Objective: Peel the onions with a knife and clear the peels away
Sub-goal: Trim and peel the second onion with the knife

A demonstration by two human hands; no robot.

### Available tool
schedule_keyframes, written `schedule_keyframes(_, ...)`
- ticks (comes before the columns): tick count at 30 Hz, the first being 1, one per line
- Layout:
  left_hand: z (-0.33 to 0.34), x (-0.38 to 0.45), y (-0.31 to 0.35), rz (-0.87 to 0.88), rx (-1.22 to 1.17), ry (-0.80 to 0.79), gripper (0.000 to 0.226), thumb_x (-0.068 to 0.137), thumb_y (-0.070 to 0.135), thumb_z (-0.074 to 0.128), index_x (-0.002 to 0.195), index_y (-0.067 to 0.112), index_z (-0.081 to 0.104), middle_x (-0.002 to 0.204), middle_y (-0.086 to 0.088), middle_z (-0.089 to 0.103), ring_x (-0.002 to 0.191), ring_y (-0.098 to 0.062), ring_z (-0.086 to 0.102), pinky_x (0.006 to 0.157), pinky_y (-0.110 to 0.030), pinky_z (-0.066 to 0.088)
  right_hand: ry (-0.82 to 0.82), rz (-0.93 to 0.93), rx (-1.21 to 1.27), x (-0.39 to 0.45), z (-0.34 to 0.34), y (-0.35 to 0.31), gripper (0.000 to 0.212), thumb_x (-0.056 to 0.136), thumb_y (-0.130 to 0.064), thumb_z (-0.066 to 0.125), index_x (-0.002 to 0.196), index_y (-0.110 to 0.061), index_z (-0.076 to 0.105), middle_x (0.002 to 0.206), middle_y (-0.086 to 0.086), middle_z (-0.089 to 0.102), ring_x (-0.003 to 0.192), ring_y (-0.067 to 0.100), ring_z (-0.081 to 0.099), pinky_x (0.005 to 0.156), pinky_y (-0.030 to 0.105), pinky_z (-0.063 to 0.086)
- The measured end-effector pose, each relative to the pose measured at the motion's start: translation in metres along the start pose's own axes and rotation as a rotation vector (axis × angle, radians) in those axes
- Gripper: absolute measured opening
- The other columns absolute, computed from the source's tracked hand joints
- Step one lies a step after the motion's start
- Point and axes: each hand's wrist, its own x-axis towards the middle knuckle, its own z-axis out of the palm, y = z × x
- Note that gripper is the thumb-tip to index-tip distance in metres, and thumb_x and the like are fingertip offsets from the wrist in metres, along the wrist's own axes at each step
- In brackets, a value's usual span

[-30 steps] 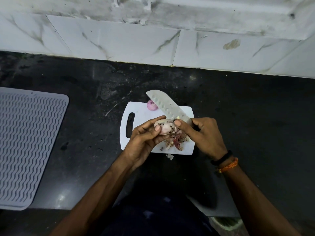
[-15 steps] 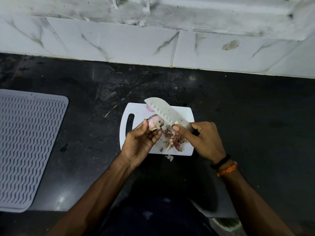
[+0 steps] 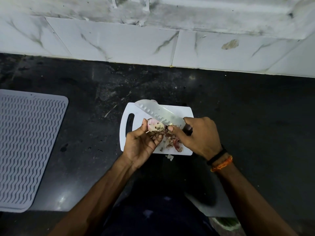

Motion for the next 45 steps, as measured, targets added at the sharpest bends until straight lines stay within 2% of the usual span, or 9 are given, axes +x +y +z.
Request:
schedule_keyframes(4,0.004,-0.001,0.000,0.003,0.026,0.078,0.026,0.091,0.026,0.059,0.100,0.008,0.074,0.101,-0.014,0.068,0.085,-0.022,0.065,0.068,-0.026,0.058,-0.019,-0.056,-0.116,-0.002,-0.002,0.000,0.063,0.086,-0.075,0.043,0.070,-0.019,0.068,0.049,-0.011,0.047,0.045,0.013,0.049,0.047,0.027,0.040)
schedule_keyframes(8,0.006,-0.003,0.001,-0.001,0.053,0.091,0.027,0.098,0.021,0.048,0.100,0.009,0.073,0.096,-0.014,0.068,0.079,-0.023,0.061,0.063,-0.026,0.056,-0.002,-0.046,-0.054,-0.005,-0.001,0.000,0.063,0.085,-0.073,0.047,0.073,-0.017,0.072,0.048,-0.012,0.049,0.043,0.009,0.049,0.045,0.028,0.043)
schedule_keyframes(13,0.012,-0.007,0.002,-0.011,0.080,0.086,0.029,0.093,0.029,0.055,0.087,0.013,0.079,0.096,-0.014,0.069,0.074,-0.021,0.062,0.061,-0.025,0.055,0.018,-0.006,-0.033,0.001,-0.002,-0.001,0.058,0.085,-0.069,0.056,0.054,-0.021,0.044,0.043,-0.011,0.041,0.039,0.007,0.042,0.043,0.024,0.031)
schedule_keyframes(16,0.013,-0.008,0.001,-0.007,0.055,0.093,0.033,0.095,0.025,0.053,0.080,0.016,0.081,0.099,-0.013,0.070,0.080,-0.022,0.063,0.064,-0.024,0.057,0.011,0.001,-0.032,0.000,0.001,-0.003,0.063,0.084,-0.074,0.051,0.056,-0.019,0.051,0.044,-0.009,0.044,0.040,0.007,0.043,0.044,0.023,0.029)
schedule_keyframes(25,0.012,-0.006,-0.003,-0.076,0.049,0.129,0.036,0.087,0.022,0.067,0.116,0.001,0.065,0.111,-0.015,0.069,0.093,-0.023,0.067,0.076,-0.028,0.060,0.087,0.010,-0.066,-0.002,0.007,-0.014,0.070,0.077,-0.088,0.044,0.055,-0.022,0.042,0.045,-0.012,0.040,0.040,0.008,0.041,0.043,0.025,0.034)
schedule_keyframes(33,0.011,-0.005,-0.007,-0.093,0.019,0.136,0.032,0.087,0.021,0.066,0.112,0.001,0.065,0.102,-0.015,0.069,0.085,-0.023,0.067,0.085,-0.032,0.058,0.097,0.073,-0.061,-0.001,0.015,-0.017,0.071,0.085,-0.079,0.047,0.051,-0.017,0.043,0.044,-0.010,0.035,0.040,0.011,0.041,0.043,0.028,0.036)
schedule_keyframes(38,0.001,0.001,-0.010,-0.062,-0.106,0.138,0.020,0.088,0.018,0.062,0.097,0.003,0.073,0.107,-0.015,0.067,0.097,-0.025,0.068,0.093,-0.036,0.058,-0.024,0.056,0.263,-0.007,0.012,-0.021,0.059,0.086,-0.070,0.058,0.050,-0.024,0.052,0.047,-0.007,0.053,0.047,0.011,0.053,0.048,0.036,0.044)
schedule_keyframes(42,-0.004,0.002,-0.007,-0.053,-0.088,0.085,0.027,0.084,0.017,0.067,0.107,0.003,0.071,0.113,-0.018,0.068,0.096,-0.028,0.068,0.104,-0.040,0.047,0.037,0.135,0.303,-0.008,0.006,-0.014,0.051,0.086,-0.062,0.065,0.055,-0.022,0.059,0.046,-0.009,0.053,0.045,0.008,0.053,0.045,0.025,0.036)
schedule_keyframes(45,-0.011,0.005,-0.008,-0.042,-0.114,0.034,0.061,0.068,0.014,0.085,0.123,-0.001,0.065,0.137,-0.026,0.057,0.115,-0.031,0.059,0.103,-0.039,0.050,0.041,0.191,0.184,-0.004,0.004,-0.004,0.046,0.082,-0.056,0.073,0.057,-0.021,0.056,0.050,-0.008,0.056,0.048,0.007,0.054,0.047,0.031,0.042)
